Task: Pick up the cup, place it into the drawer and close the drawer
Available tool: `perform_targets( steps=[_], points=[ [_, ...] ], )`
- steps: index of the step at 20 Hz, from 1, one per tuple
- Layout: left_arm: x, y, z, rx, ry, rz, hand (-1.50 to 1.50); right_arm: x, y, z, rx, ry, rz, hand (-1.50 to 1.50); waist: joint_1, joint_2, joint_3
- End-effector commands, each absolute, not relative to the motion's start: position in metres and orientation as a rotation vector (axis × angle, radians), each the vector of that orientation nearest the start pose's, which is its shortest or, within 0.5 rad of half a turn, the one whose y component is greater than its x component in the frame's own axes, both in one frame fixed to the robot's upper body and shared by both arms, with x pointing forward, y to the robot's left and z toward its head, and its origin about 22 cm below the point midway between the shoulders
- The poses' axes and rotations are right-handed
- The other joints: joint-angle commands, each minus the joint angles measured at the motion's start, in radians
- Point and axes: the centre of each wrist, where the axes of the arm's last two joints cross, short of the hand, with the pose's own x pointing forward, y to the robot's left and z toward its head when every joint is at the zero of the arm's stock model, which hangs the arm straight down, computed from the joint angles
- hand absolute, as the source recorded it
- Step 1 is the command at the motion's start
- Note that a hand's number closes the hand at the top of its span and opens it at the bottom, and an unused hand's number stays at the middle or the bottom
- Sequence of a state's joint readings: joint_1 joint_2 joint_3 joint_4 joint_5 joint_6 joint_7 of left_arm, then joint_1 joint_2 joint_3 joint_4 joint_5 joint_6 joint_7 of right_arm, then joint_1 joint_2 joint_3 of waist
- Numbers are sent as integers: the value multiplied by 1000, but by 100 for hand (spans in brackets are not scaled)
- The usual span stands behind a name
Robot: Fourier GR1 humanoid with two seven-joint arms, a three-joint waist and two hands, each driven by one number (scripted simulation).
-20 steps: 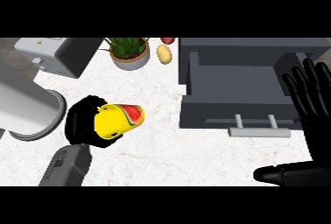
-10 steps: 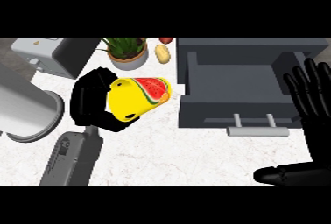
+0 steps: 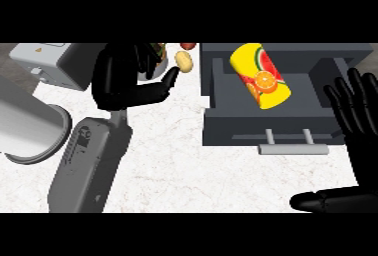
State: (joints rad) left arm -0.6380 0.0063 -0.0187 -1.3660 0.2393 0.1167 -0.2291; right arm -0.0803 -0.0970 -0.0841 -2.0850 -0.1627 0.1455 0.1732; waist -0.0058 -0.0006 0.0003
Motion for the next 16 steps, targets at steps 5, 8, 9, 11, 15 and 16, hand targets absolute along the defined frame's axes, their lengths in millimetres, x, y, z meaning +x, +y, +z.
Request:
perform_targets(
  steps=[5,8,9,11,15,16],
  points=[
    [372,108,178,-319,-2109,-19,150,220,-265,145,124,-1991,112,-150,0,0,0],
    [396,101,175,-327,-2073,-65,150,214,-256,130,124,-1988,134,-150,-6,2,0],
    [399,86,179,-292,-2069,-61,150,213,-261,137,127,-1998,128,-150,-10,3,0],
    [401,68,183,-276,-2074,-88,150,215,-242,138,134,-2001,131,-150,-15,3,0],
    [415,54,191,-246,-2027,-107,150,223,-257,124,129,-2002,139,-150,-20,6,1],
    [413,58,168,-224,-2034,-116,150,209,-259,128,109,-1973,140,-150,-20,4,0]
  ],
)
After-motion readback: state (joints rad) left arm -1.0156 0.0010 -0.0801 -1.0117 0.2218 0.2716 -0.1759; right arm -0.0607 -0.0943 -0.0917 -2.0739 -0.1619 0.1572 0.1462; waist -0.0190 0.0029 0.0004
